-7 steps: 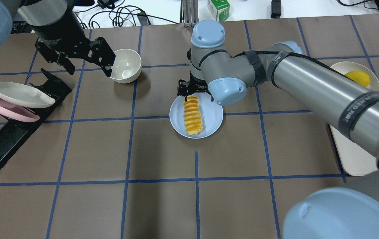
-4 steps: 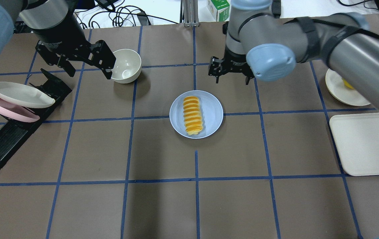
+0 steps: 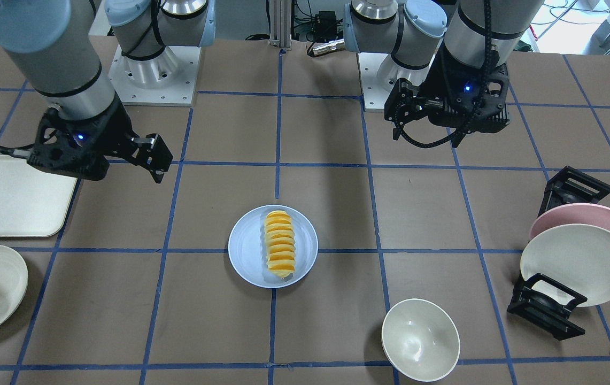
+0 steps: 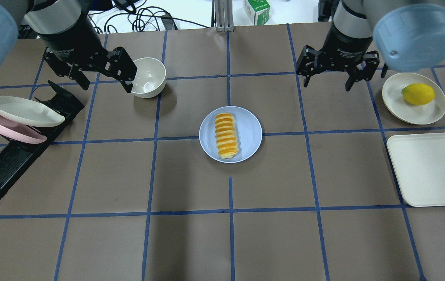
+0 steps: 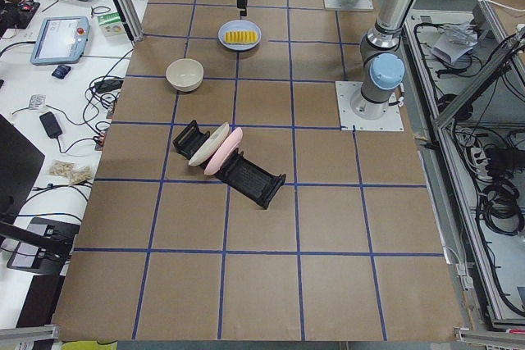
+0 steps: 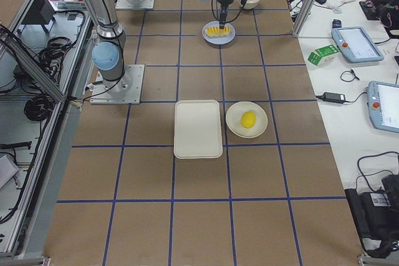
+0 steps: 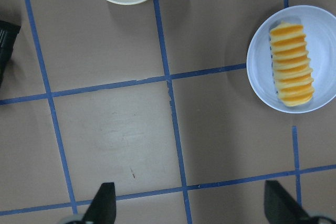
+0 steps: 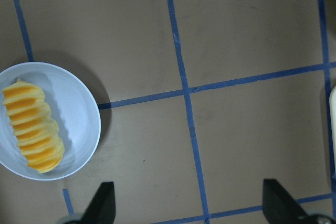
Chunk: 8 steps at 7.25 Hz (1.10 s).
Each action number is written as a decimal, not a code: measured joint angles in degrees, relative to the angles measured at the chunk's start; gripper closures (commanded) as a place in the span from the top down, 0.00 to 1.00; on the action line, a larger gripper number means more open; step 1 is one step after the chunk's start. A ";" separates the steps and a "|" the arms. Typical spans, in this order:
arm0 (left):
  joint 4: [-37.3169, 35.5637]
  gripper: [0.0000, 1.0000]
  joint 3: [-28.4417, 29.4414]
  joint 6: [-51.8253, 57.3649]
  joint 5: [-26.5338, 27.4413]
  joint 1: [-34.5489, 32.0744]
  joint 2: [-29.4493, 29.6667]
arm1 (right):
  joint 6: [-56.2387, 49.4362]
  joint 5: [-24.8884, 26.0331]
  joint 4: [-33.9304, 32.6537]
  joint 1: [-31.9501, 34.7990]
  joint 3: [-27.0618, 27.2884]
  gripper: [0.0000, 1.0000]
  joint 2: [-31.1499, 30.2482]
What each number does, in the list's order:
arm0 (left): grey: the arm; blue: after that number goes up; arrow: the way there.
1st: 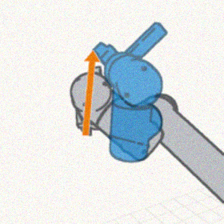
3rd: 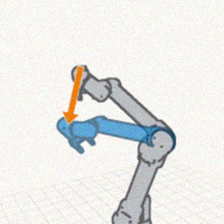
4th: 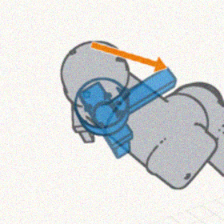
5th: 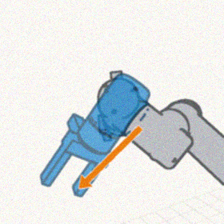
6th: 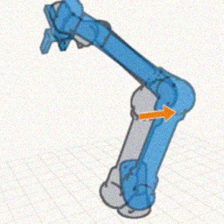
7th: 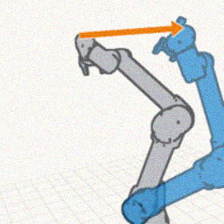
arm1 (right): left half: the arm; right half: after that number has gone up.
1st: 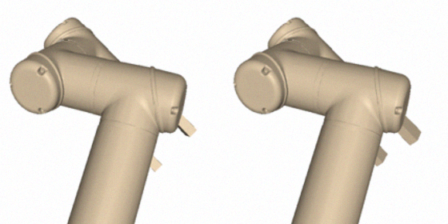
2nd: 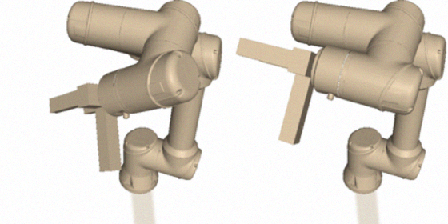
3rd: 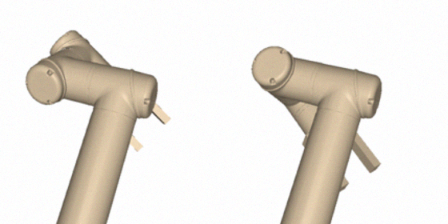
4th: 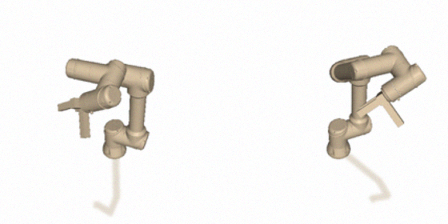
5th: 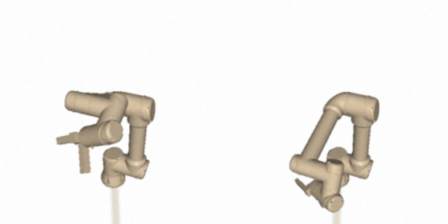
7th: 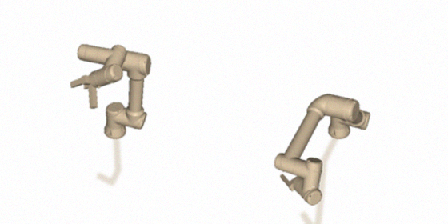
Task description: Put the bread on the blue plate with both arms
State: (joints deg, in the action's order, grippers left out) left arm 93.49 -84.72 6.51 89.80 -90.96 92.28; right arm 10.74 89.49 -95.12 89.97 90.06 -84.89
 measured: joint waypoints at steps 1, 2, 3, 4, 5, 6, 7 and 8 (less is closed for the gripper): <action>0.01 1.00 0.00 -0.25 -0.04 0.00 0.00 | -0.17 -0.02 1.33 -1.60 -0.08 1.00 -1.53; 0.02 1.00 0.00 -0.61 -0.06 -0.04 0.01 | -0.22 -0.09 2.09 -2.22 -0.09 1.00 -2.93; 0.02 1.00 0.00 -0.90 -0.06 -0.06 -0.01 | -0.21 -0.15 2.52 -2.29 0.10 1.00 -4.19; 0.02 1.00 0.00 -1.17 -0.06 -0.08 -0.05 | -0.24 -0.14 2.94 -2.17 0.33 1.00 -4.94; 0.02 1.00 0.00 -1.57 -0.07 -0.12 -0.10 | -0.33 -0.09 3.35 -2.01 0.49 1.00 -5.28; 0.02 1.00 0.00 -1.94 -0.07 -0.15 -0.13 | -0.71 -0.15 3.53 -1.91 0.60 1.00 -5.38; 0.02 1.00 0.00 -2.11 -0.07 -0.17 -0.18 | -1.38 -0.25 3.59 -1.79 0.67 1.00 -5.36; 0.02 1.00 0.00 -2.17 -0.09 -0.16 -0.18 | -1.79 -0.32 3.60 -1.70 0.68 1.00 -5.35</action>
